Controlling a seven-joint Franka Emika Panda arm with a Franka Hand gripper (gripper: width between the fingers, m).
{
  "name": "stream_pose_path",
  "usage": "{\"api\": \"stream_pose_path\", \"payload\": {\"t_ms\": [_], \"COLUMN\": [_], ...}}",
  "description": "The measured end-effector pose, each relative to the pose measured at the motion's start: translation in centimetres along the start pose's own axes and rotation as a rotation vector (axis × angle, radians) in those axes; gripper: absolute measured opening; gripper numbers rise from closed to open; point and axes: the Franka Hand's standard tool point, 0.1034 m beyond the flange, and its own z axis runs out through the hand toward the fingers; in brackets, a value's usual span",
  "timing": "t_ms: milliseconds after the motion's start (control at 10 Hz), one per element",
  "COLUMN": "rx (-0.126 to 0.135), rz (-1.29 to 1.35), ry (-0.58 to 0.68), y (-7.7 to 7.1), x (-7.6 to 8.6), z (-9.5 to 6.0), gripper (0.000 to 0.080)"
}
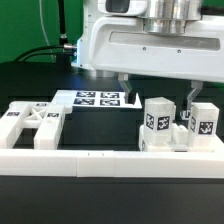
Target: Assemble chair
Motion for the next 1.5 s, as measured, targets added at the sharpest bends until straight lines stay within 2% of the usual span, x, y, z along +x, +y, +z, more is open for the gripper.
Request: {"api": "stream_pose_path", "payload": {"t_ms": [600,700,900,1000,1200,1500], "rx": [-0.003,-0.010,-0.010,-0.009,-0.007,-0.006], "rz": [-0.325,-0.383,-0.378,-0.345,-0.271,0.052], "ry": [-0.003,-0.003,-0.003,-0.003,-0.002,-0.002], "y": [-0.21,-0.15,-0.10,-0.11,-0.16,-0.68], "x": [-0.09,-0.09,-0.08,-0.06,-0.07,-0.26], "z": [0.24,0.25,0.25,0.23,0.22,0.23], "gripper": [0.0649,0.0649,0.0384,0.0289,0.0289,0.0289]}}
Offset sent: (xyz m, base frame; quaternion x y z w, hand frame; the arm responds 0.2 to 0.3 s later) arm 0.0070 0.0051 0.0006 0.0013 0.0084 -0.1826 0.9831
